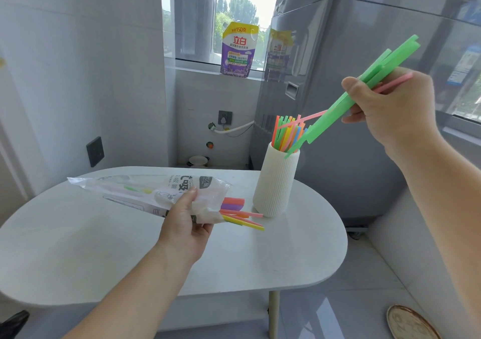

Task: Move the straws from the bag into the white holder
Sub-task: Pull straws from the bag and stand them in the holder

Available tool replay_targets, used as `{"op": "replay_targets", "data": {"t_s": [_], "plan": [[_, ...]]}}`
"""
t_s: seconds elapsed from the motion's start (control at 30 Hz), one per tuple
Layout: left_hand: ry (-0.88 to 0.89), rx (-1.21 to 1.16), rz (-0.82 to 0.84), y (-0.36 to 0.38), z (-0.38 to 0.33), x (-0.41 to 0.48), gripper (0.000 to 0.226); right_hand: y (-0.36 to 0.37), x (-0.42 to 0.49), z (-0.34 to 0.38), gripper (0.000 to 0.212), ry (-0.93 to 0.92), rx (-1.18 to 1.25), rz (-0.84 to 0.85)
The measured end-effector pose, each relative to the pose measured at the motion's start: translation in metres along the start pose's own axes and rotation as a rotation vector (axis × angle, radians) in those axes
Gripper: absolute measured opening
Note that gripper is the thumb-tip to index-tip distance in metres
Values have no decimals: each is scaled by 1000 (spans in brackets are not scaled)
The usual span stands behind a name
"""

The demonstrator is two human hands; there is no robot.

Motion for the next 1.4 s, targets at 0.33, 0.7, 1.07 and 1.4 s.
{"op": "replay_targets", "data": {"t_s": [0.33, 0.7, 1.07, 1.4], "plan": [[-3, 14, 0, -1, 0, 2, 48, -3, -3, 8, 14, -19, 94, -16], [5, 24, 1, -2, 0, 4, 50, 1, 1, 4, 10, -18, 72, 20], [9, 30, -2, -5, 1, 6, 53, 18, 24, 0, 8, -28, -15, 88], [6, 27, -12, -7, 2, 8, 52, 39, 20, -18, 6, 7, -91, 198]]}}
Point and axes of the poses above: each hand's wrist, its own x-axis towards the middle knuckle, its own y-axis out of the palm, z = x × y, the point moved 7 cm from there along x, towards the middle knuckle, and after that the axes turned 7 degrees about -y, right-handed, at the moved point
